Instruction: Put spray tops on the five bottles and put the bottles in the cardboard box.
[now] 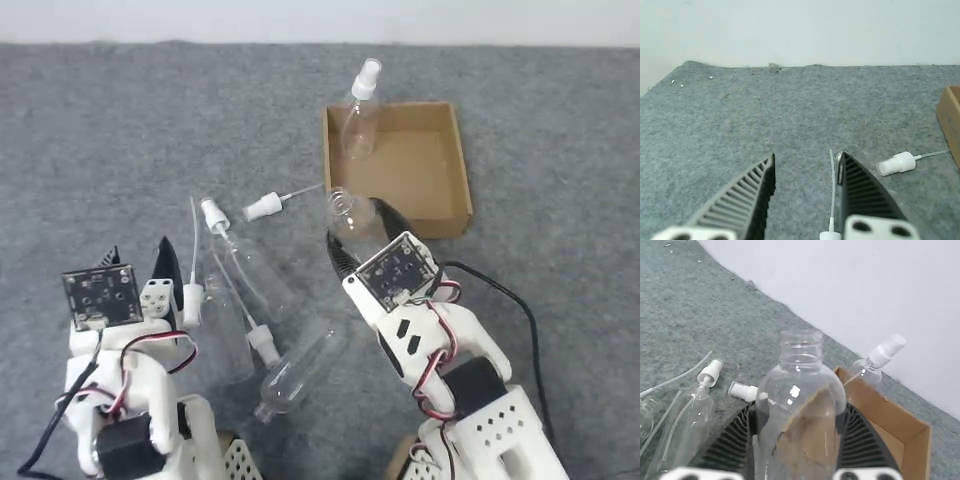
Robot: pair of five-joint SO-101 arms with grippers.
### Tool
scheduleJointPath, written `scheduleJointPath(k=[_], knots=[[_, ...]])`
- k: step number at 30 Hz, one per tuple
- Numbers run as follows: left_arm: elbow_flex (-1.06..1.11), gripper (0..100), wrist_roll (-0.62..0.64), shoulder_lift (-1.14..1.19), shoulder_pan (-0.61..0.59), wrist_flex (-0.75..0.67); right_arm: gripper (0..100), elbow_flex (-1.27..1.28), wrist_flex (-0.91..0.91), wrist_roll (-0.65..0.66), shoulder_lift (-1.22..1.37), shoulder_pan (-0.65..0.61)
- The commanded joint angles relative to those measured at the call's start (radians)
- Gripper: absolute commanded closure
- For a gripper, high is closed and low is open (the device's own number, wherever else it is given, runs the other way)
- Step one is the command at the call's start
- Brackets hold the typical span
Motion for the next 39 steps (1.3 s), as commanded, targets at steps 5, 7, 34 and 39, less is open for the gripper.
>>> scheduleJointPath(k=[5,7,34,39], knots=[[-0.068,81,-0.037,0.025,0.006,0.003,95.7,-0.011,-0.028,-0.011,-0.019,0.019],[-0.110,81,-0.034,0.097,0.006,0.000,95.7,-0.011,-0.028,-0.011,-0.019,0.019],[-0.363,81,0.064,0.922,0.121,-0.072,95.6,-0.009,-0.028,-0.005,-0.019,0.019],[-0.449,81,0.091,1.077,0.138,-0.072,95.6,-0.009,-0.028,-0.003,-0.019,0.019]])
